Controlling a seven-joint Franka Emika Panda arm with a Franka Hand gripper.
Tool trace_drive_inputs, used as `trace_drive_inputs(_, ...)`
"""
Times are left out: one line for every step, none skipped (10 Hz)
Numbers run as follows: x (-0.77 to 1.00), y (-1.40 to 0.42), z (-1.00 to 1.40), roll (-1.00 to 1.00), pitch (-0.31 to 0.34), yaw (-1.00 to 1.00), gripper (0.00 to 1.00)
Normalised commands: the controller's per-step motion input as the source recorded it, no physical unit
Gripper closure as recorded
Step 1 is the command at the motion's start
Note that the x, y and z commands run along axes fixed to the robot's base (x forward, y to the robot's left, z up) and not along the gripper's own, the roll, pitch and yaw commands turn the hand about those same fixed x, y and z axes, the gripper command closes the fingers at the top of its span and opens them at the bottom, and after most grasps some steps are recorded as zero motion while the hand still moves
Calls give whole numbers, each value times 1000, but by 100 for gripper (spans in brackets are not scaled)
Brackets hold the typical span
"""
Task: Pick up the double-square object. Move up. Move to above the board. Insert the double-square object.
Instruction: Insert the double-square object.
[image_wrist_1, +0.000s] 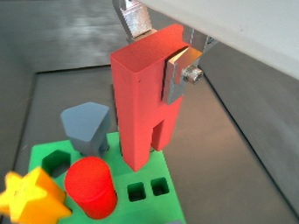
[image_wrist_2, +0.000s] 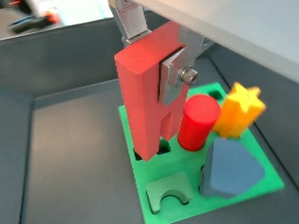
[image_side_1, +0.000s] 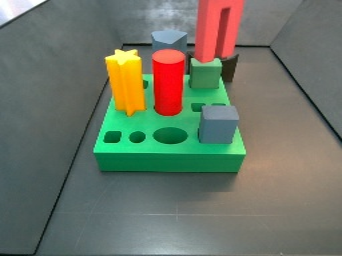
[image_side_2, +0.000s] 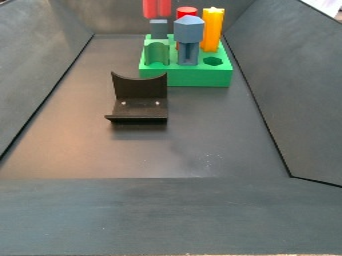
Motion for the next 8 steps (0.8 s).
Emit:
trace_drive_inputs(0,0,-300,0,0,-1000,100)
trace_drive_inputs(0,0,-363,6,0,-1000,100)
trace_drive_inputs(0,-3,-426,17,14,-1000,100)
trace_drive_inputs(-23,-34,-386,26,157,-931,100)
trace_drive_inputs(-3,-66,-317,1,194,-877,100)
trace_drive_inputs(0,-80,-137,0,139,-814,100)
trace_drive_inputs(6,-46,-77,0,131,-669,100)
trace_drive_inputs(69,-63,-126,0,130,-640,100)
